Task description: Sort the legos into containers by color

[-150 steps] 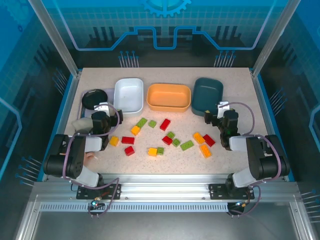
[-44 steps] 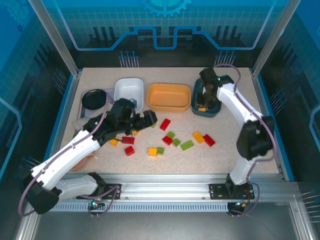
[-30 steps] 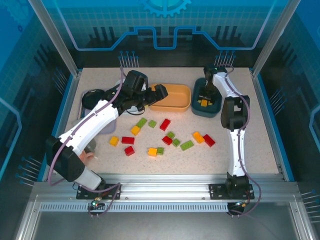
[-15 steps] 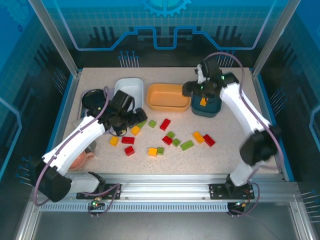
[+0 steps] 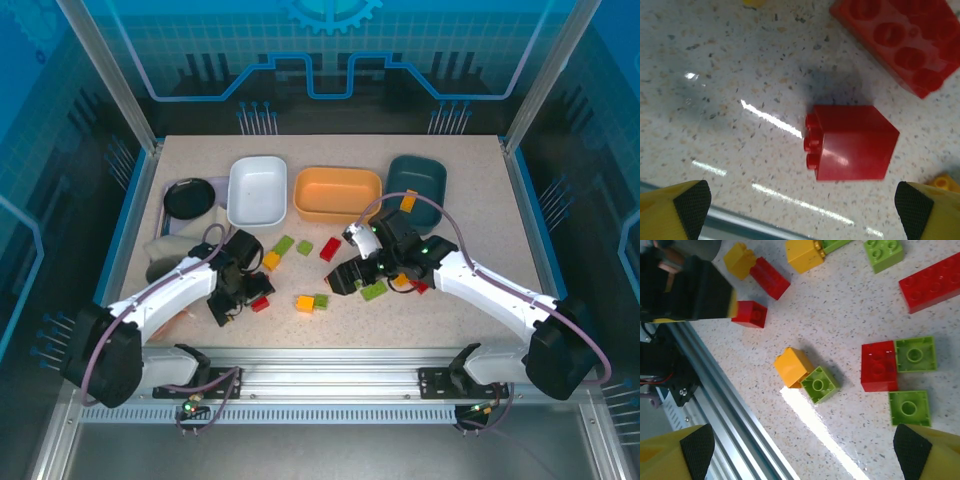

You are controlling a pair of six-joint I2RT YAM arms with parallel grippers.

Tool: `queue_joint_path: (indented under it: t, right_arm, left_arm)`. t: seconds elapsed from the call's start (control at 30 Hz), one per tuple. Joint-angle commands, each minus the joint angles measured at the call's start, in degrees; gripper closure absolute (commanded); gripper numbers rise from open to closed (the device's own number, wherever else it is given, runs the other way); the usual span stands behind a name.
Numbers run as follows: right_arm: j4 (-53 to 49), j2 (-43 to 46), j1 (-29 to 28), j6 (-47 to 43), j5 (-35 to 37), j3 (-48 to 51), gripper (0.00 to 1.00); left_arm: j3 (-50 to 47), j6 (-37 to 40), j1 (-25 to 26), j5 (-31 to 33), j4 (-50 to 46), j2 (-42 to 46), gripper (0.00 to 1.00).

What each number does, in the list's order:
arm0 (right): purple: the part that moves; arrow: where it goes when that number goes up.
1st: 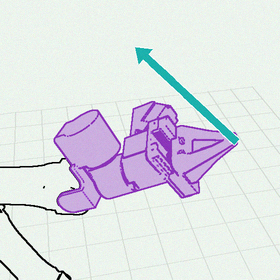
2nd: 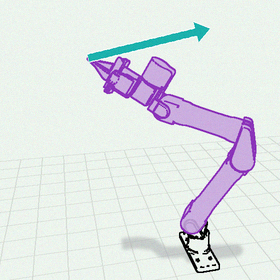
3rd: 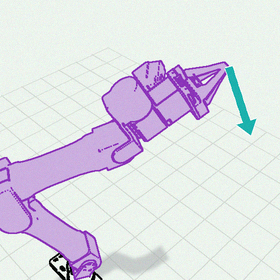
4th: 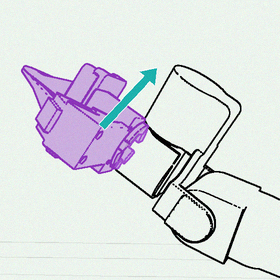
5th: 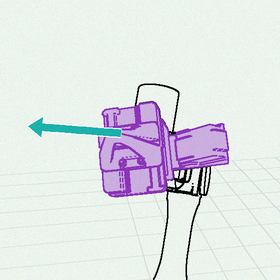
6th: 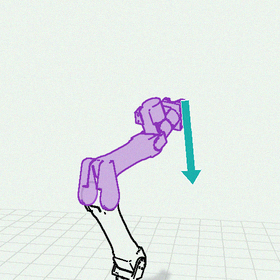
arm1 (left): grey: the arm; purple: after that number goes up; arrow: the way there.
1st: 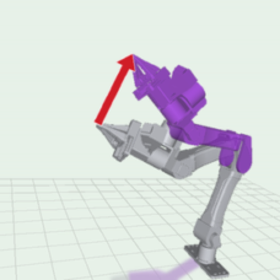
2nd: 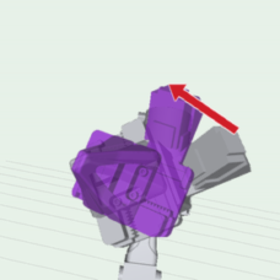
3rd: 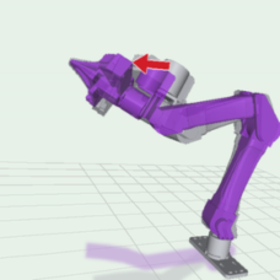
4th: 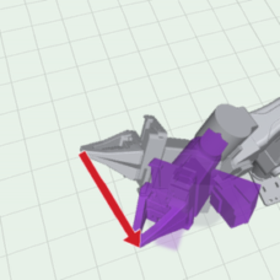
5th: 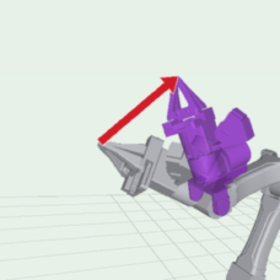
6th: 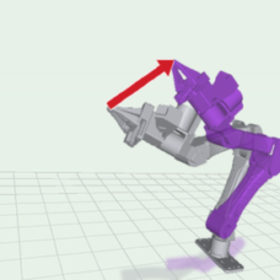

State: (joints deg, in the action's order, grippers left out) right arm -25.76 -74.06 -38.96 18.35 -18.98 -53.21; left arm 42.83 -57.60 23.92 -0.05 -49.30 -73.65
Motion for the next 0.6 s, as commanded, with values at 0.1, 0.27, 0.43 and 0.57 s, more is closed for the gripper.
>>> queue_joint_path:
  t: [0.1, 0.27, 0.43, 0.57]
  right_arm:
    - [1.86, -3.04, -0.68, -1.03, -2.39, -2.96, 0.07]
    - [2.03, -4.22, -0.84, 0.49, -1.91, -2.98, 0.09]
    - [2.14, -4.07, -0.79, 1.51, -0.52, -3.89, 0.10]
    - [0.77, -4.42, 0.14, 2.27, 0.59, -5.77, 0.10]
  left_arm:
    - [-0.22, 1.28, -0.64, -1.88, 9.52, -5.69, 0.04]
    - [-0.64, 1.71, -0.64, -1.29, 11.04, -8.41, 0.19]
    - [-0.82, 1.99, -0.67, -1.04, 12.24, -8.68, 0.44]
    - [1.61, 2.23, -0.47, 0.32, 9.17, -7.00, 0.67]
